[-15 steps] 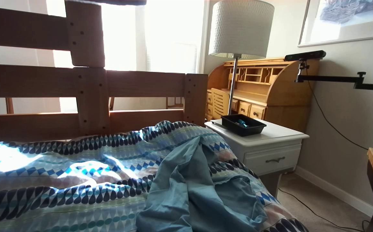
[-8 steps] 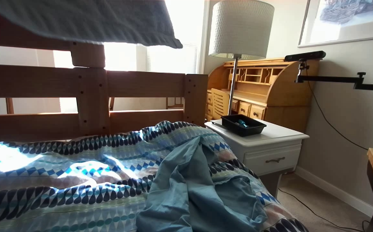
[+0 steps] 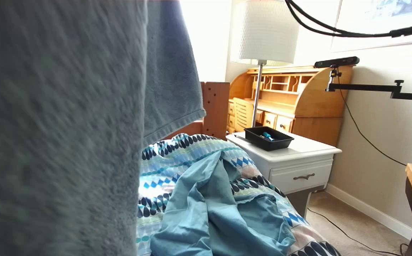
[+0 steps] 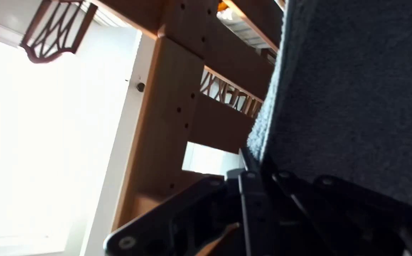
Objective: Remove the blue cloth and towel and put them on the bed
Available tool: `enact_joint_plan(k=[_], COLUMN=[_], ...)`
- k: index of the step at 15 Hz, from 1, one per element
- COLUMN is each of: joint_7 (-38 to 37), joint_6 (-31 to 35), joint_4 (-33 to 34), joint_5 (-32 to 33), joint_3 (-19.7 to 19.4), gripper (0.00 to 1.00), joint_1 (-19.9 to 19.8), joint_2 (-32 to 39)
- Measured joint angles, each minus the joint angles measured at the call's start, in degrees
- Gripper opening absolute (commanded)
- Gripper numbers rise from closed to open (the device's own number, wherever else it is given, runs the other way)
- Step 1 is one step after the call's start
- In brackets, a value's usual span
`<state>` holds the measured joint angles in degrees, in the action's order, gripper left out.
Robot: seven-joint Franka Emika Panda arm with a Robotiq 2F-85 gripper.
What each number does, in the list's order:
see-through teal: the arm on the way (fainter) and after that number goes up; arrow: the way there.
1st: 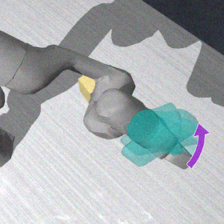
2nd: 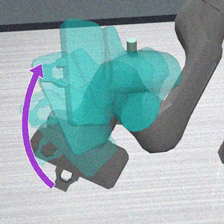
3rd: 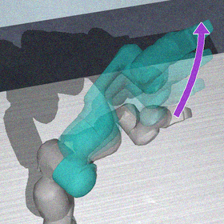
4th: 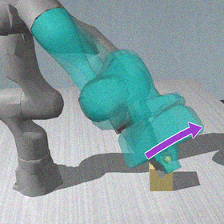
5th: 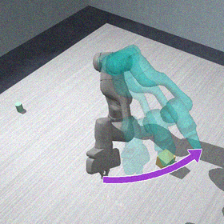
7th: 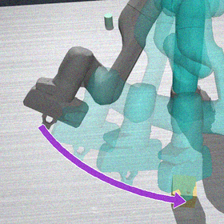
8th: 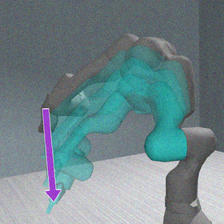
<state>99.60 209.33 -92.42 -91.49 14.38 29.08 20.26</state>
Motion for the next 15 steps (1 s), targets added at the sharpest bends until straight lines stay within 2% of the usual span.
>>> enact_joint_plan(k=[8,15], joint_7=[8.3,14.9], joint_6=[6.7,11.9], joint_4=[2.8,3.3], joint_5=[-12.2,-17.6], joint_3=[-0.4,-0.1], gripper=[0.01,0.01], joint_1=[-3.9,-8.3], joint_2=[8.0,13.3])
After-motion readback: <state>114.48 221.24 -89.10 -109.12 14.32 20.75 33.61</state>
